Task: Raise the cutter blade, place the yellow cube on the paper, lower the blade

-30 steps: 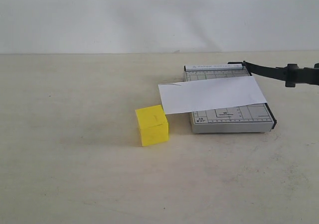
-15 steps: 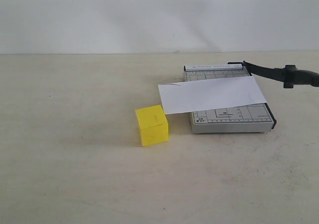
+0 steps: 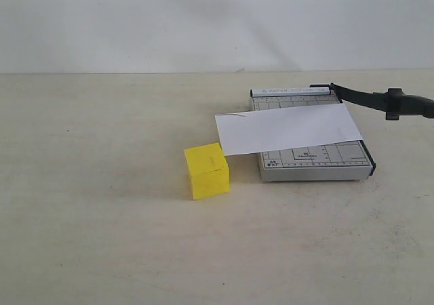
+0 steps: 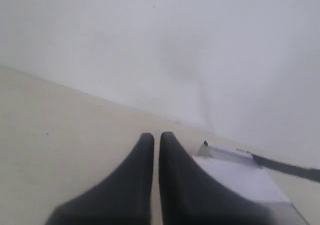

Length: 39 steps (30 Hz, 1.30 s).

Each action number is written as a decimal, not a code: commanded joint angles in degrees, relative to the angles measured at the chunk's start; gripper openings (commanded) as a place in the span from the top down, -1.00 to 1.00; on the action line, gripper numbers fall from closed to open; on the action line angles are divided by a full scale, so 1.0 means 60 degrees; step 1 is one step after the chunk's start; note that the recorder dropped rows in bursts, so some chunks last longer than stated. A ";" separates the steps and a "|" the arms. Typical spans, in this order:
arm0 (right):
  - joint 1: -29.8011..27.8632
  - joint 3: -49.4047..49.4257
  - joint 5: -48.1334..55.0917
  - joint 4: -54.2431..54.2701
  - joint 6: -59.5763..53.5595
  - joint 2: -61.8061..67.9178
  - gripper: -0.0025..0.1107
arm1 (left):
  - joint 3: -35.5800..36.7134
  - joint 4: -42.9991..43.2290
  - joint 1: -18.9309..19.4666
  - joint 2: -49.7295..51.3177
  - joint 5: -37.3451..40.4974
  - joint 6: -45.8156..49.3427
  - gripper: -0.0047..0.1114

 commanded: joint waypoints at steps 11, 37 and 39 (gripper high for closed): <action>-0.0020 0.2354 -0.7119 0.0634 -0.1906 0.1547 0.96 | -0.2770 0.2510 0.0012 0.3449 -0.0367 0.0346 0.84; -0.0020 0.2354 -0.4792 0.0880 -0.1026 0.3378 0.96 | -0.9324 0.3420 -0.6166 1.7606 -0.6108 0.2218 0.84; -0.0020 0.2354 -0.4864 0.0880 -0.1026 0.3378 0.96 | -1.0384 0.3420 -0.6219 1.8237 -0.5297 0.2345 0.84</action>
